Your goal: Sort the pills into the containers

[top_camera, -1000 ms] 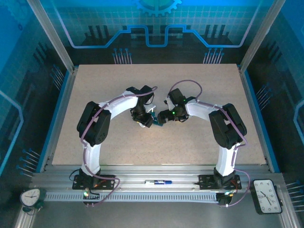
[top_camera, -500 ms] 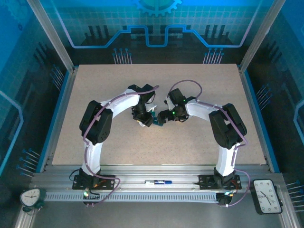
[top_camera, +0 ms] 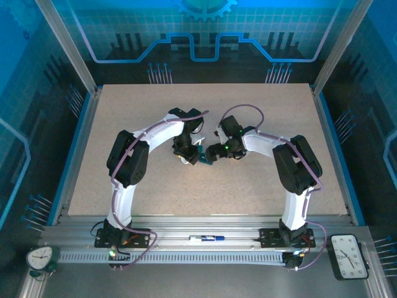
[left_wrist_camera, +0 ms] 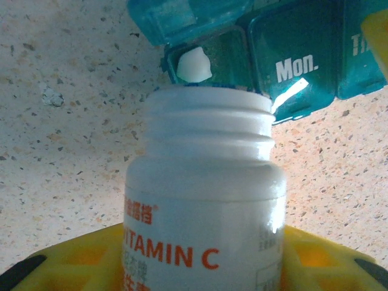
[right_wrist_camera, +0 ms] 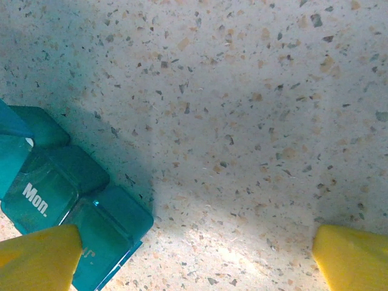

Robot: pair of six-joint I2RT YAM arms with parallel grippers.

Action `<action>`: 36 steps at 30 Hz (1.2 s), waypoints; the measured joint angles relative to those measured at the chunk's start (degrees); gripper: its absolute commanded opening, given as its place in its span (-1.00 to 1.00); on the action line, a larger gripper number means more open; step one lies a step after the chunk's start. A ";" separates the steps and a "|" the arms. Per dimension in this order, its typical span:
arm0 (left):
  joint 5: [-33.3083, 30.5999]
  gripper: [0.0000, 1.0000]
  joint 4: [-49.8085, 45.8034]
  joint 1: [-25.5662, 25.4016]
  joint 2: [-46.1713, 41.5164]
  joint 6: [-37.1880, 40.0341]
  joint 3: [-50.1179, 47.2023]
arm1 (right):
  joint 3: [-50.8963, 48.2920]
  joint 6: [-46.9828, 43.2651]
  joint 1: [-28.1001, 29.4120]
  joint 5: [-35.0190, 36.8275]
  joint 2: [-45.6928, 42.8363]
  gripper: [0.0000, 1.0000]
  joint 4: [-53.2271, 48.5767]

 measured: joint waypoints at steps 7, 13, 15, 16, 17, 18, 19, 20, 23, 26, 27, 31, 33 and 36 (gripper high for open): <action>0.00 -1.00 -0.96 0.00 0.46 0.35 0.70 | 0.04 0.00 0.00 -0.02 0.04 1.00 -0.04; 0.02 -1.00 -1.73 -0.07 0.96 0.37 1.44 | 0.04 0.00 0.00 -0.02 0.04 1.00 -0.04; 0.02 -1.00 -1.90 -0.07 1.01 0.37 1.46 | 0.04 0.00 -0.02 -0.02 0.04 0.99 -0.04; 0.04 -1.00 -2.05 -0.11 1.07 0.37 1.60 | 0.04 0.00 -0.02 -0.04 0.04 1.00 -0.04; 0.02 -1.00 -2.21 -0.13 1.16 0.37 1.77 | 0.04 0.00 -0.02 -0.02 0.04 1.00 -0.04; 0.02 -1.00 -2.45 -0.22 1.36 0.37 2.08 | 0.04 0.00 -0.02 -0.04 0.04 1.00 -0.04; 0.04 -1.00 -2.62 -0.31 1.64 0.37 2.40 | 0.04 0.00 -0.02 -0.04 0.04 1.00 -0.07; 0.04 -1.00 -2.75 -0.39 1.81 0.37 2.62 | 0.04 0.00 -0.02 -0.04 0.04 1.00 -0.07; 0.02 -1.00 -2.99 -0.94 2.38 0.37 3.06 | 0.04 0.00 -0.02 -0.04 0.04 1.00 -0.07; 0.00 -1.00 -3.63 -1.14 2.75 0.37 3.32 | 0.04 0.00 -0.02 -0.02 0.04 1.00 -0.07; 0.00 -1.00 -3.78 -1.14 2.75 0.37 3.41 | 0.04 0.00 -0.04 -0.04 0.04 1.00 -0.07; -0.04 -1.00 -4.42 -1.14 2.99 0.39 4.00 | 0.04 0.00 -0.04 -0.07 0.04 1.00 -0.09; -0.22 -1.00 -4.94 -1.14 3.06 0.39 4.24 | 0.04 0.00 -0.04 -0.11 0.04 1.00 -0.09; -0.59 -1.00 -5.75 -1.14 3.50 0.57 5.01 | 0.04 0.00 -0.11 -0.22 0.07 1.00 -0.07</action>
